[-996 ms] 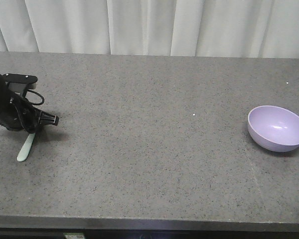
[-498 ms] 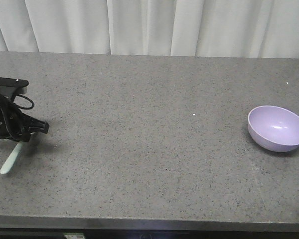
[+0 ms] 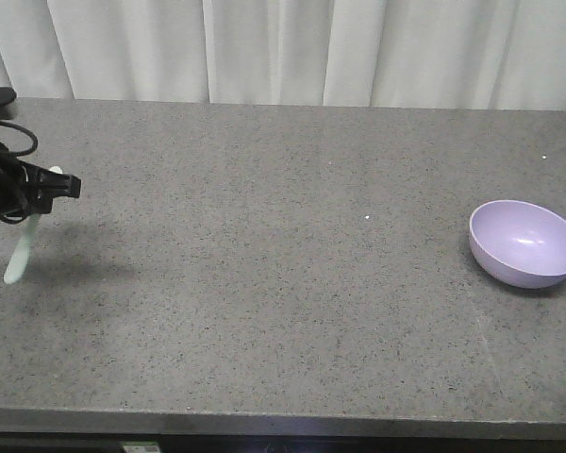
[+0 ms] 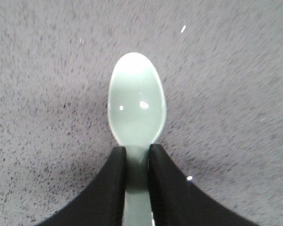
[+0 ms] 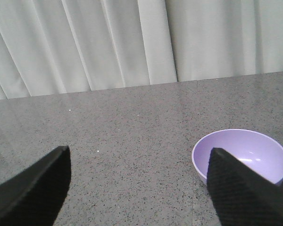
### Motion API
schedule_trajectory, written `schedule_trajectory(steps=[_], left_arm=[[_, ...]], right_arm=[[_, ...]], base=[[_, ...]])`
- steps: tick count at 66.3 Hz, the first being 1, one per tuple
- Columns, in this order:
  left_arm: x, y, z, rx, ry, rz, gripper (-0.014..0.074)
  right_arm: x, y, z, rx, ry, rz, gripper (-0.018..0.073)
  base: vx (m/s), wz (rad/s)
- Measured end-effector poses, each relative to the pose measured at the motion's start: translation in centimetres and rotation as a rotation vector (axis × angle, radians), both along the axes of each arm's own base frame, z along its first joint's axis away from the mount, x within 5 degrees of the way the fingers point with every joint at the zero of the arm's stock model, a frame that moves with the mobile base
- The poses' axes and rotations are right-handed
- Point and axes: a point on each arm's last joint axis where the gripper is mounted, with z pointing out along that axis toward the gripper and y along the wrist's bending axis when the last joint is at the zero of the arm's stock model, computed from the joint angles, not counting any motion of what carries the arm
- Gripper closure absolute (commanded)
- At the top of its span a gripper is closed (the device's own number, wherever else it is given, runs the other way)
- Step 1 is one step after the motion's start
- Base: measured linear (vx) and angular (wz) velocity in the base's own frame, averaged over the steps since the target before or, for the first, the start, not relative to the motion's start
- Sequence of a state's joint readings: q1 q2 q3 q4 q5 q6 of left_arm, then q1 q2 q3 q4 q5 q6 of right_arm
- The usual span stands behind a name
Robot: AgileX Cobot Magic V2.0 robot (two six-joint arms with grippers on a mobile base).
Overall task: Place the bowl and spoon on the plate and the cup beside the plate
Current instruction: 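Close the left gripper on the green spoon handle and lift it, then lower the right gripper onto the lavender bowl rim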
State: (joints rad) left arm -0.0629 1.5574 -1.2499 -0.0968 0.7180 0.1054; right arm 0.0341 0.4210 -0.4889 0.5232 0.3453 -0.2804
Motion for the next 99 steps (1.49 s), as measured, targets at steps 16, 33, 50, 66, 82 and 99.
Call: schedule_trajectory(steps=[16,33,50,66,82,99], left_arm=[[-2.3,-0.4,4.7,-0.11,-0.176,0.023,0.0603],[-5.7,-0.3,9.1,-0.151,-0.334,0.023,0.0603],[-7.3,-0.2,10.7,-0.156,-0.393,0.019,0.0603],[-7.3,-0.2,10.7,-0.156,-0.394,0.019,0.0603],[-7.3,-0.2,10.7,-0.156,-0.391,0.018,0.0603],[-7.4,-0.2,10.7,-0.156,-0.385,0.017,0.0603]], right_arm=[[0.0,0.0,0.0,0.0,0.0,0.0,-0.0022],[0.0,0.0,0.0,0.0,0.0,0.0,-0.0022],[0.0,0.0,0.0,0.0,0.0,0.0,-0.0022],[0.0,0.0,1.7,-0.019,-0.04,-0.003,-0.0003],[2.9,-1.0,10.3,-0.152,-0.046,-0.086,0.002],[10.7,-4.8,11.8,-0.288,0.278,-0.308,0.002]], base=[[0.0,0.0],[0.0,0.0],[0.0,0.0],[0.0,0.0],[0.0,0.0],[0.0,0.0]])
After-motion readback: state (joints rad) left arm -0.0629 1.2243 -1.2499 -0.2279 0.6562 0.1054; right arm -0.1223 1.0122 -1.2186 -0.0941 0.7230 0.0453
